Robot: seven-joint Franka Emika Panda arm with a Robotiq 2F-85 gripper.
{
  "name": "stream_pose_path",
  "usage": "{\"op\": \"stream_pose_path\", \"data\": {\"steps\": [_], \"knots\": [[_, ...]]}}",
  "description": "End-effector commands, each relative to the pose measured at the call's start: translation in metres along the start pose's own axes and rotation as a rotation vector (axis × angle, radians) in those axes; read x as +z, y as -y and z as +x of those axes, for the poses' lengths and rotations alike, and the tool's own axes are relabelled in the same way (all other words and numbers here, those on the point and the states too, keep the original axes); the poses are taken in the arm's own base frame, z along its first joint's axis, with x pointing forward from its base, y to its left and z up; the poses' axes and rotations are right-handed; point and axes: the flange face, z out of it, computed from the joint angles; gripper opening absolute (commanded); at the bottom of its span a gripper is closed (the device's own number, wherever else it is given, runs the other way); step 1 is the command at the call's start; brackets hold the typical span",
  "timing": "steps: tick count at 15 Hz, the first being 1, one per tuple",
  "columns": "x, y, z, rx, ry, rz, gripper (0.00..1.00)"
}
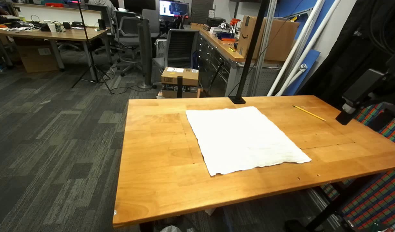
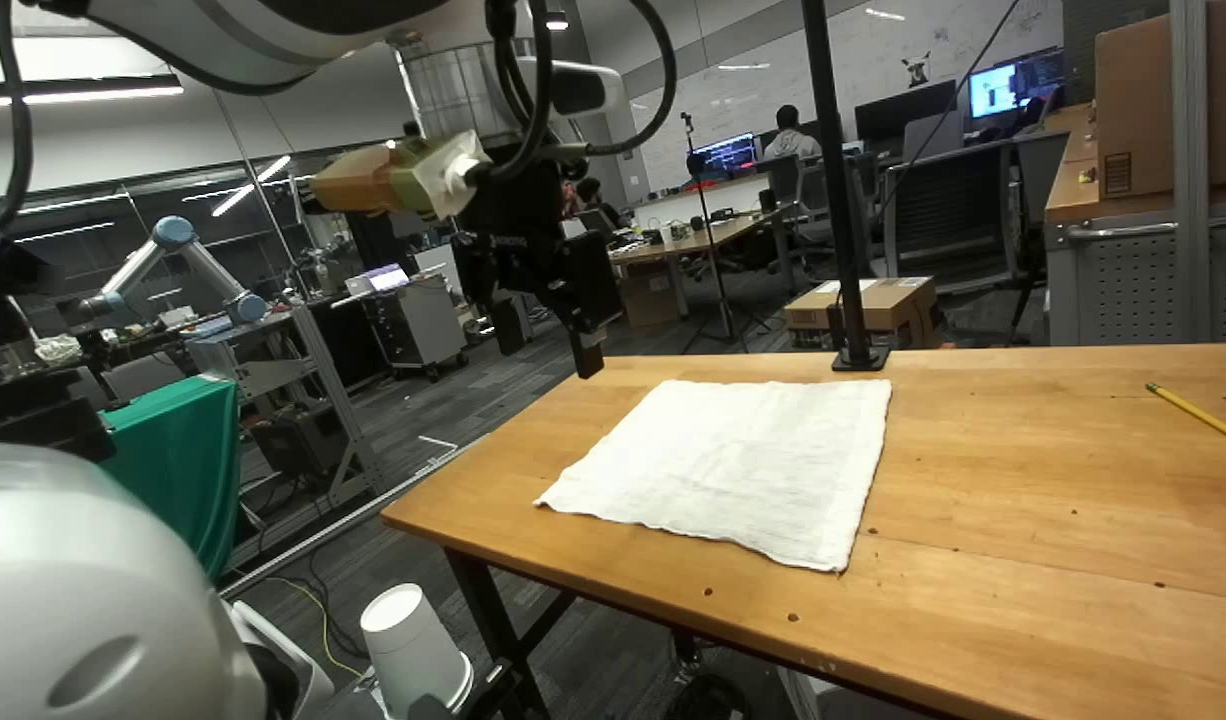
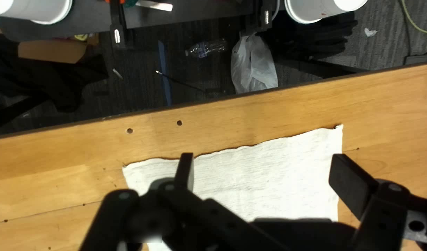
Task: Fold the towel thrice
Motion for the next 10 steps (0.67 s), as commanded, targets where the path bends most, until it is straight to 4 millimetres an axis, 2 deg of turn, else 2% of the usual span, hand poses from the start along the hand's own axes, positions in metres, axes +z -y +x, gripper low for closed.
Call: {"op": "stream_pose_path", "data": {"steps": [1,5,10], "knots": [[-0.002,-0.008,0.012,-0.043,-0.064,-0.082,1.0],[0.01,-0.027,0.032,-0.01,-0.091,-0.117,1.0],[0.037,-0.05,0.078,0.008,-0.094,-0.151,1.0]]}}
